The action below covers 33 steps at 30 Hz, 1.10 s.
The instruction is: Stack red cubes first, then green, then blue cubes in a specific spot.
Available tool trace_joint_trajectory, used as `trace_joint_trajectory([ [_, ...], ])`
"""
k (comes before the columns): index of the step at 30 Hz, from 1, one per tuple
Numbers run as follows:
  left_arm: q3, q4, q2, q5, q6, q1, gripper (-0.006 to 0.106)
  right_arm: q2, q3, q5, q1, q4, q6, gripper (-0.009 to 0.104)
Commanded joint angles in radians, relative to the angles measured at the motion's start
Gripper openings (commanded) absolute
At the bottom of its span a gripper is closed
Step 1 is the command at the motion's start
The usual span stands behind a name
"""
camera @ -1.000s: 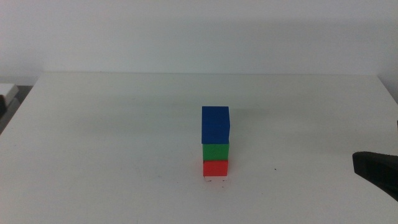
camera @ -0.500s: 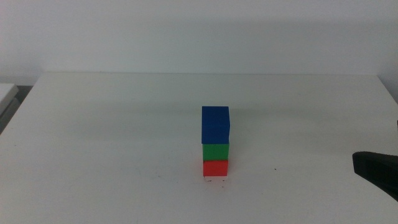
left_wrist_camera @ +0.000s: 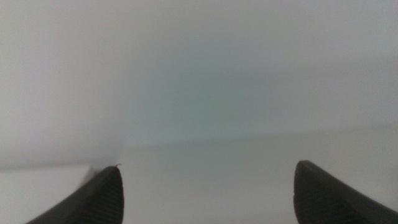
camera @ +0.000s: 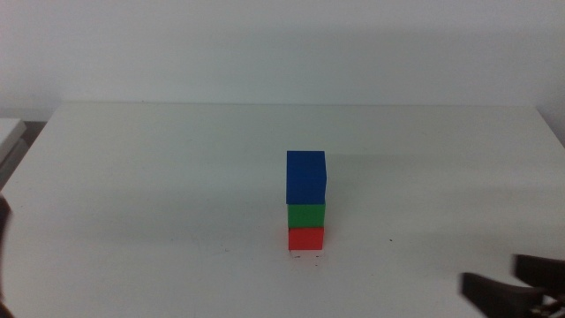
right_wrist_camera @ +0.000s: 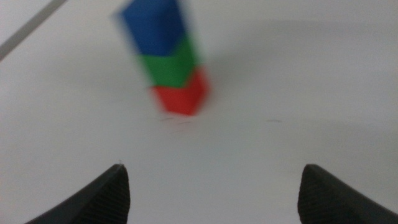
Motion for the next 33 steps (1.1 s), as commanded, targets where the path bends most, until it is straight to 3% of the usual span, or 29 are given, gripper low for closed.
trace_joint_trajectory([
  [1,0.089,0.000,-0.043,-0.039,0.002,0.004,0.094,-0.068,0.066,-0.047,-0.108,-0.004,-0.006,0.093],
  [8,0.244,0.000,-0.158,-0.065,0.002,0.004,0.094,-0.359,0.227,-0.047,-0.450,-0.025,-0.006,0.093],
  [14,0.284,0.002,-0.223,-0.036,0.002,0.004,0.094,-0.561,0.335,-0.047,-0.647,-0.032,-0.006,0.093],
  [19,0.284,0.006,-0.223,-0.085,0.002,0.004,0.094,-0.607,0.335,-0.043,-0.701,-0.025,-0.006,0.093],
  [33,0.284,0.006,-0.223,-0.120,0.002,0.004,0.094,-0.607,0.335,-0.083,-0.669,-0.026,-0.006,0.093],
])
